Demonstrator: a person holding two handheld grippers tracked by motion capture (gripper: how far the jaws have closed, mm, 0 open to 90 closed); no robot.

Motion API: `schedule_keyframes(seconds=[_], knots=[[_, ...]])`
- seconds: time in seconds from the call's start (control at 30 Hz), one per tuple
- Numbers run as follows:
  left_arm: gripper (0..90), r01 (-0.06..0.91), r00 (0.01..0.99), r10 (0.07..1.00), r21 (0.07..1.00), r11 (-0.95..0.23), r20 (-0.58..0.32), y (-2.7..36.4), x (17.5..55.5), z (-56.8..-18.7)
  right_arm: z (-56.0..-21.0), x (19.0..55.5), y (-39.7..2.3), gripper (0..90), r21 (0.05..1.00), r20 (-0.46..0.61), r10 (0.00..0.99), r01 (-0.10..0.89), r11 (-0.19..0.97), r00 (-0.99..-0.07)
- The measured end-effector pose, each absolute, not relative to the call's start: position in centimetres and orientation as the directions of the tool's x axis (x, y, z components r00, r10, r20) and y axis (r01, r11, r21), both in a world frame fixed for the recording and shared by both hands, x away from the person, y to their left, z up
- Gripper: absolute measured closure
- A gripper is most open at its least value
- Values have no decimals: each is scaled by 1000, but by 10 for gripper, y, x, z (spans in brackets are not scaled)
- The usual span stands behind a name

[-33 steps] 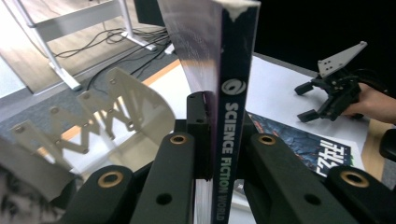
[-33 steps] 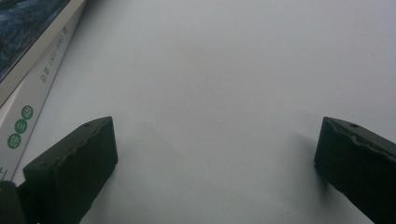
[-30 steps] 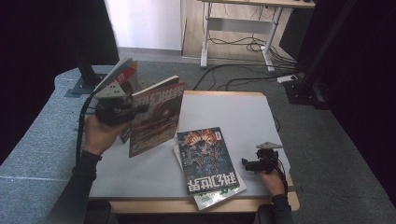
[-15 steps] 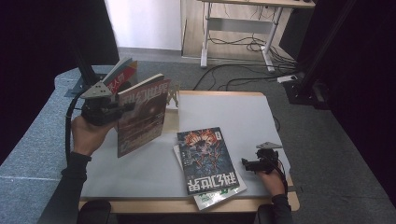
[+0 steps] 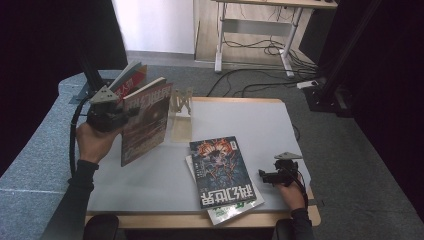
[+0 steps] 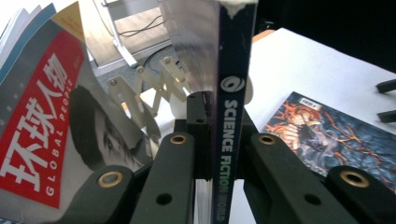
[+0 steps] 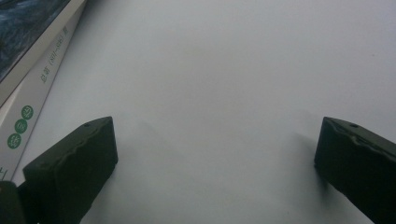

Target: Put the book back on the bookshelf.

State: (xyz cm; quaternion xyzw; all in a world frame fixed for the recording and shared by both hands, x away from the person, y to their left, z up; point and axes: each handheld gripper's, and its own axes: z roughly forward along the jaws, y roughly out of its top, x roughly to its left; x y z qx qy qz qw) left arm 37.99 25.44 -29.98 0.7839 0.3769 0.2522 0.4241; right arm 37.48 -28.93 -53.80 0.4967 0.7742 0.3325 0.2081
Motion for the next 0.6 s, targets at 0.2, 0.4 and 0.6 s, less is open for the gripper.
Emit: schedule_keyframes(seconds=[0.2, 0.4, 0.6], knots=[[839, 389, 572, 817, 852, -351, 75, 252, 390, -305, -538, 375, -289, 0, 722, 7, 907, 630, 286, -421], [839, 394, 557, 827, 855, -337, 70, 250, 399, -310, -538, 375, -290, 0, 720, 8, 906, 631, 288, -423], [839, 399, 550, 833, 860, -319, 54, 247, 408, -313, -538, 375, -290, 0, 720, 9, 907, 632, 287, -422]])
